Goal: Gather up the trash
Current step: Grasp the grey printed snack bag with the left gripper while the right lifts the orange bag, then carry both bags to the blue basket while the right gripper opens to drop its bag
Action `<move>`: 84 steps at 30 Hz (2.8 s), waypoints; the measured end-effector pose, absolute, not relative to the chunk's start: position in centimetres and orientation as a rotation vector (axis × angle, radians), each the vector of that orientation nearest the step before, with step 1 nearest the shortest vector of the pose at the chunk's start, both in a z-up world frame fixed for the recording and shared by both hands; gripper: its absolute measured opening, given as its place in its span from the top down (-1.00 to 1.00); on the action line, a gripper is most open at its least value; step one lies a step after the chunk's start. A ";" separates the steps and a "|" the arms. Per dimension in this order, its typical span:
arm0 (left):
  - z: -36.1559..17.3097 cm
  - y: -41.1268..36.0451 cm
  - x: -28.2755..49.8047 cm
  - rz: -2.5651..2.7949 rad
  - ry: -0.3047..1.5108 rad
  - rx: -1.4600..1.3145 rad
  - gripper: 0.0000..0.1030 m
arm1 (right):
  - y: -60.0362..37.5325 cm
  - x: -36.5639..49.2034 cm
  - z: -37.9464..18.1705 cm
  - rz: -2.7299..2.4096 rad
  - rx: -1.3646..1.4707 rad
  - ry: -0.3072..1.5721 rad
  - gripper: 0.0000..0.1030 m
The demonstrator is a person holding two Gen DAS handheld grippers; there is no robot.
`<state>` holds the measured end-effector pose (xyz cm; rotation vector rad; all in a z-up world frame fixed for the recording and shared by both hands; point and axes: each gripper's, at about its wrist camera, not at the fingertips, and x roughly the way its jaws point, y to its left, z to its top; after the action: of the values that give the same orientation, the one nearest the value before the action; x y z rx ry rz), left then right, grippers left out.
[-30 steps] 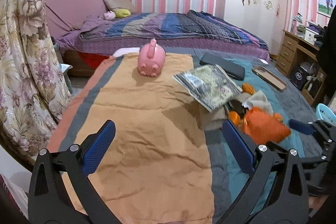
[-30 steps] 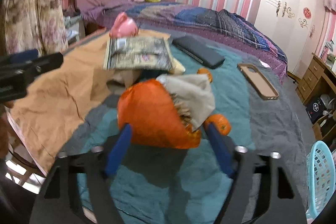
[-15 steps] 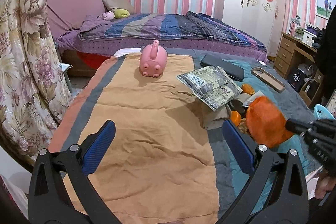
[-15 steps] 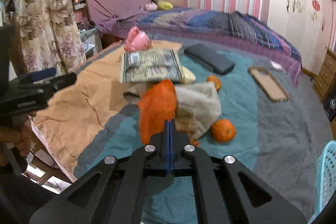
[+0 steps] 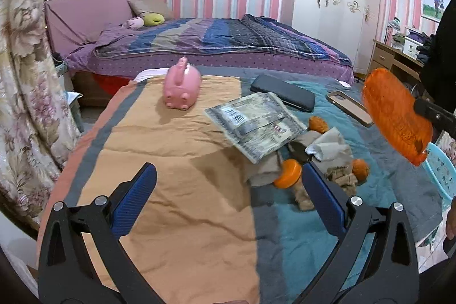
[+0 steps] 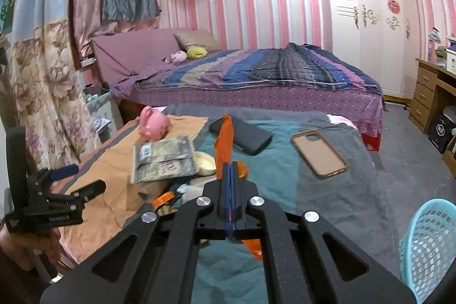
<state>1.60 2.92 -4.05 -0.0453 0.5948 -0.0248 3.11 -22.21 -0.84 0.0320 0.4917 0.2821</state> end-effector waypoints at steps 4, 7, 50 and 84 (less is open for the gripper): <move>-3.9 3.9 4.1 0.010 0.595 -0.105 -0.90 | -23.5 4.2 -0.7 0.263 0.048 0.494 0.99; -4.8 4.3 6.5 0.022 0.629 -0.126 -0.90 | -24.0 5.0 -0.7 0.264 0.047 0.500 0.99; 1.2 -14.6 3.5 -0.349 0.426 -0.058 1.00 | -35.9 0.0 1.6 0.118 0.116 0.396 0.99; -3.3 -35.1 2.5 -0.702 0.603 0.038 1.00 | -54.1 -5.0 -0.4 -0.203 0.250 0.431 0.99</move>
<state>2.50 -35.11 -3.26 0.0378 0.6034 -0.7015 -4.96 -54.08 -0.35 0.2503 0.4313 -0.2034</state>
